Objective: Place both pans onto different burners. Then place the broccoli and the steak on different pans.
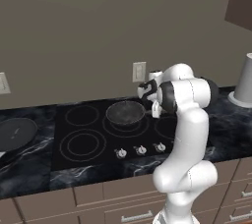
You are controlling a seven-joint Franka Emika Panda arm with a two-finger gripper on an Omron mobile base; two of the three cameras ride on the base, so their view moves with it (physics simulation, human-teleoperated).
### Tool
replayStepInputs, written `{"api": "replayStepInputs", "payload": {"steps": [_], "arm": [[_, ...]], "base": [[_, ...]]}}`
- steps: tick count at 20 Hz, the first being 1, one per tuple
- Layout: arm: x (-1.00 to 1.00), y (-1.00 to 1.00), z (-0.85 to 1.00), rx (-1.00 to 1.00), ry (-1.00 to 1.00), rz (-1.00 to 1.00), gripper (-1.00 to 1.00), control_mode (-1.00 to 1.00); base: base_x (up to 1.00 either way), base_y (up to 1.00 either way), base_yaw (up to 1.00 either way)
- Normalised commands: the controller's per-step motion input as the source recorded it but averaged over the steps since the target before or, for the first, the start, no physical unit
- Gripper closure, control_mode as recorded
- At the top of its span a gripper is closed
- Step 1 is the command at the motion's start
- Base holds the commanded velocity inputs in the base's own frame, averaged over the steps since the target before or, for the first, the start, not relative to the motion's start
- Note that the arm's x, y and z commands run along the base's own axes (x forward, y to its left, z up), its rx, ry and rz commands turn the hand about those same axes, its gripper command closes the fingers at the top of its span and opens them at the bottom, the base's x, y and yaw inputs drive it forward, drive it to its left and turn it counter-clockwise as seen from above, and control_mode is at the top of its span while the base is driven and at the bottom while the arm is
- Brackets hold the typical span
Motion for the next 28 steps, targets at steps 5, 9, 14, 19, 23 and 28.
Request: {"api": "replayStepInputs", "payload": {"steps": [5, 9, 14, 19, 23, 28], "arm": [[-0.38, 0.15, -0.28, 0.0, 0.0, 0.08, 1.0, -1.0], [-0.52, 0.03, -0.26, 0.0, 0.0, 0.11, 1.0, -1.0], [-0.54, 0.13, -0.23, 0.0, 0.0, 0.09, 1.0, -1.0], [-0.57, 0.2, -0.18, 0.0, 0.0, 0.07, 1.0, -1.0], [-0.56, 0.09, -0.2, 0.0, 0.01, 0.07, 1.0, -1.0], [-0.29, 0.09, -0.1, 0.0, 0.02, 0.04, 1.0, -1.0]], "base": [[0.0, 0.0, 0.0], [0.0, 0.0, 0.0], [0.0, 0.0, 0.0], [0.0, 0.0, 0.0], [0.0, 0.0, 0.0], [0.0, 0.0, 0.0]]}}
